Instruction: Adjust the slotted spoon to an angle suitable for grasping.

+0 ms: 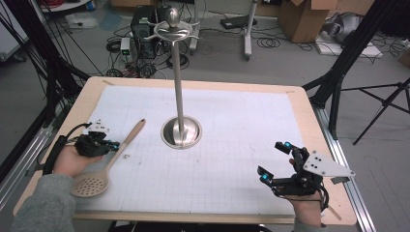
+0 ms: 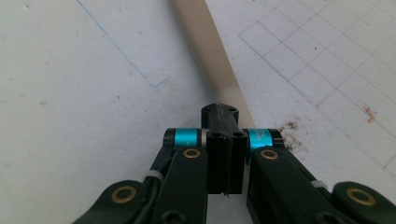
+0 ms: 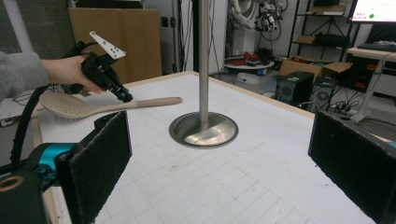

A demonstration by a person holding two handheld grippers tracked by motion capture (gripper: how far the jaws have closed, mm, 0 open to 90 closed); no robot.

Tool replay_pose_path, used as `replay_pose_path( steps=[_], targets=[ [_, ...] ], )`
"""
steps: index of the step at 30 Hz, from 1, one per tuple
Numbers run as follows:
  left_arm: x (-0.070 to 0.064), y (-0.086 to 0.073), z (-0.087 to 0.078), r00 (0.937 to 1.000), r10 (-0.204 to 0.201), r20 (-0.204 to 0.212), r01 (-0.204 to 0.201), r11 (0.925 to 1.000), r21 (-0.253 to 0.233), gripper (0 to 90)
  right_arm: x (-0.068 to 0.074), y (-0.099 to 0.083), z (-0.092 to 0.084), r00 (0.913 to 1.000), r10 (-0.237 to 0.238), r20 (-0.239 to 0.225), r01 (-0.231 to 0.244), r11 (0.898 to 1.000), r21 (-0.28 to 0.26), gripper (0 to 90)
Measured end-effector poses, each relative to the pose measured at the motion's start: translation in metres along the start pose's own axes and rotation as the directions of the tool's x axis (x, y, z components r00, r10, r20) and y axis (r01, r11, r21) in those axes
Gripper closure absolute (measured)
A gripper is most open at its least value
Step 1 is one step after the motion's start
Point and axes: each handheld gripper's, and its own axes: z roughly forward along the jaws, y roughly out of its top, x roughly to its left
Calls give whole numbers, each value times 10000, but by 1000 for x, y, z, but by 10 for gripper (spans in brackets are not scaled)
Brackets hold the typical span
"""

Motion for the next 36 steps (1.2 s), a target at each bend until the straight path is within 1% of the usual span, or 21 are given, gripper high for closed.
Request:
replay_pose_path(
  steps=[1,2,3,7,9,12,14,17,18,19,22,25,29,34,36],
  targets=[
    [0,0,1,10000,70,-7,-70,10000,9,895,0,0,0,10000,-34,15,34,10000,0,48],
    [0,0,2,10000,32,24,-32,10000,-43,895,0,0,0,10000,-37,15,37,10000,7,48],
    [0,0,2,9998,66,176,-64,9999,-84,895,0,0,0,10000,-30,22,30,10000,-6,48],
    [-1,0,3,9979,465,455,-463,9989,-55,896,0,0,0,10000,3,10,-3,10000,-4,47],
    [-2,-1,4,9973,499,541,-495,9987,-75,896,0,0,0,10000,39,25,-39,10000,15,48],
    [-4,0,4,9949,673,750,-678,9977,33,896,0,-1,1,10000,27,3,-27,10000,13,47],
    [-6,0,4,9920,814,960,-821,9966,26,896,0,0,0,10000,-42,4,42,10000,-2,48],
    [-9,-1,5,9864,1109,1209,-1116,9937,-10,896,0,0,0,10000,-9,-9,9,10000,-2,48],
    [-10,0,4,9835,1259,1297,-1269,9919,-8,895,0,0,0,10000,-15,-9,15,10000,-1,48],
    [-11,-1,5,9823,1245,1397,-1253,9921,-30,895,0,0,0,10000,5,4,-5,10000,12,48],
    [-14,-1,4,9752,1559,1569,-1581,9874,18,896,0,0,0,10000,10,14,-10,10000,44,48],
    [-17,-1,3,9704,1691,1721,-1721,9851,23,896,1,0,1,10000,12,-29,-11,10000,63,48],
    [-18,-3,1,9632,1935,1867,-1985,9801,87,896,0,-1,1,10000,16,-4,-16,10000,88,48],
    [-20,-8,-3,9541,2184,2050,-2237,9746,30,896,1,0,0,10000,9,-19,-9,10000,72,48],
    [-22,-10,-4,9474,2353,2171,-2410,9705,-2,896,1,-1,1,10000,-5,3,5,10000,87,48]
  ],
)
